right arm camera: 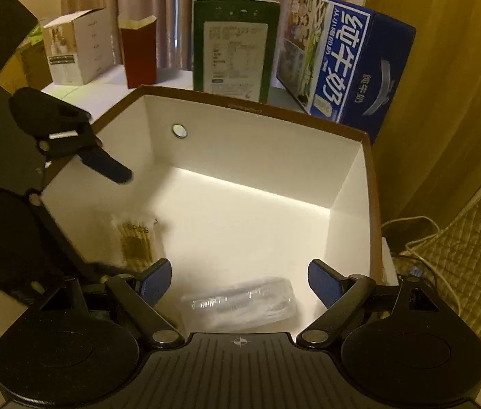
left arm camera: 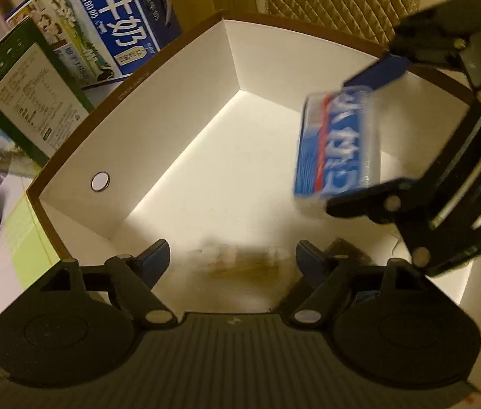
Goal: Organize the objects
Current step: 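Lower both items into the box and open both tools, then withdraw both open tools from the box toward the table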
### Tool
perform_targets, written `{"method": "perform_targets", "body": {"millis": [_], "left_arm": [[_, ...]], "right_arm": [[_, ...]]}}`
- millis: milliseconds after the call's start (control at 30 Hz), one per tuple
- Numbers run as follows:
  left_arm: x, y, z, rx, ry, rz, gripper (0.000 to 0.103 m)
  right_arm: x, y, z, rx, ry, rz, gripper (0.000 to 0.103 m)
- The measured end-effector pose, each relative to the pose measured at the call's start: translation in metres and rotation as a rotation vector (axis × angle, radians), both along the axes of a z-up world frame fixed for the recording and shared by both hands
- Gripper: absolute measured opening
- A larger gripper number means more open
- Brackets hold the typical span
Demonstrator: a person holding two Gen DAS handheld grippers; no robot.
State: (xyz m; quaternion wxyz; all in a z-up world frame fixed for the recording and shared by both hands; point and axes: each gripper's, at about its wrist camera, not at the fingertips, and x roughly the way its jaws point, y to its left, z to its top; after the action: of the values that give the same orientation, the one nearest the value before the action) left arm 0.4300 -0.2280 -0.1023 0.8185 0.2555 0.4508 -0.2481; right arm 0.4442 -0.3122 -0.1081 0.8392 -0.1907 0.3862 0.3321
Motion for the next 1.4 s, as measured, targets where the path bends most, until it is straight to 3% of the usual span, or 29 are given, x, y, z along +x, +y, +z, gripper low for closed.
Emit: {"method": "perform_targets", "body": {"millis": [67,367,633,1033,1400], "left_arm": [[0.002,0.000,0.001,-0.002,0.004,-0.003,0.091],[-0.003,0.002,0.004,-0.013,0.003,0.001,0.094],[-0.025,0.012,0.027,-0.100,-0.031,0.013,0.095],[-0.067,0.037,0.070,-0.254,-0.055,0.141,0.097],[-0.104,0.059,0.097,-0.321,-0.073,0.282,0.097]], "right_arm": [[0.003,-0.001,0.001,0.008,0.007,-0.004,0.088],[-0.014,-0.012,0.021,0.058,0.021,-0.008,0.095],[-0.035,-0.033,0.042,0.165,0.067,-0.093,0.096],[-0.070,-0.059,0.068,0.272,0.077,-0.204,0.098],[-0.104,-0.065,0.077,0.301,0.069,-0.252,0.098]]}}
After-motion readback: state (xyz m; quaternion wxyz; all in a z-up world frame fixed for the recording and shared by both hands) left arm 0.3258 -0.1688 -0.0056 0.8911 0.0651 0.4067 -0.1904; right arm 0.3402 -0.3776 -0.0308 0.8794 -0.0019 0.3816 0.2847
